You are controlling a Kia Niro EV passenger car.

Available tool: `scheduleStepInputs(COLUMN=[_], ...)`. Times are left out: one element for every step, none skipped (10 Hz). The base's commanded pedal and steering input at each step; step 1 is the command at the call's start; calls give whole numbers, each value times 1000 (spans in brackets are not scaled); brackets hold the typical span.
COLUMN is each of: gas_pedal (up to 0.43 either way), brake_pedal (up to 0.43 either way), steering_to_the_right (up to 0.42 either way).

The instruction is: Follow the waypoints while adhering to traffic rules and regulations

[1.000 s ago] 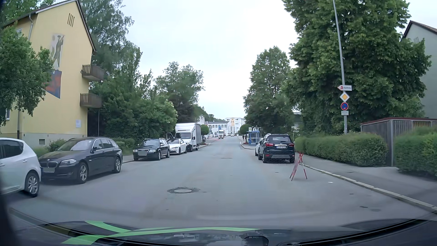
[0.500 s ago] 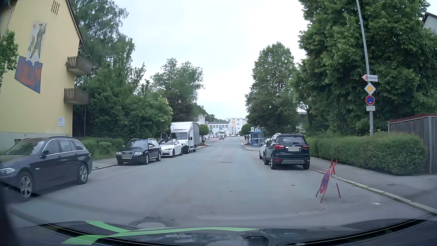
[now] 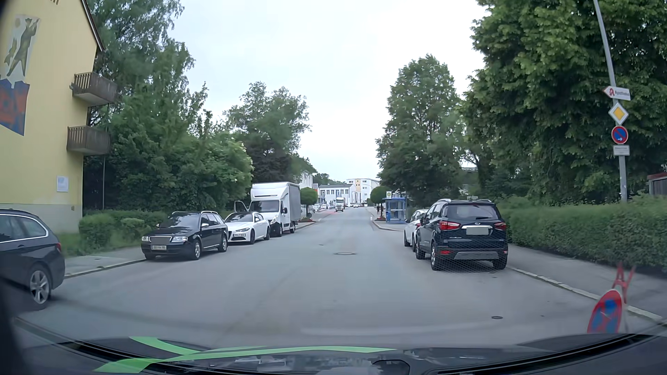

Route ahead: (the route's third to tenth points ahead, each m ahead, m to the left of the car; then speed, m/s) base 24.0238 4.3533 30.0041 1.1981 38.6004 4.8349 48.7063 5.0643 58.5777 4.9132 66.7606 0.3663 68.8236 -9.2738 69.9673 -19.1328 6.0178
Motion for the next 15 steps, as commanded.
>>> scheduleStepInputs(gas_pedal=[39, 39, 39, 39, 39, 39, 39, 39, 39, 39, 39, 39, 39, 39, 39], brake_pedal=[0, 0, 0, 0, 0, 0, 0, 0, 0, 0, 0, 0, 0, 0, 0], steering_to_the_right=[-8, -7, -6, -7, -6, -5, -5, -5, -4, -4, -4, -4, -4, -4, -4])
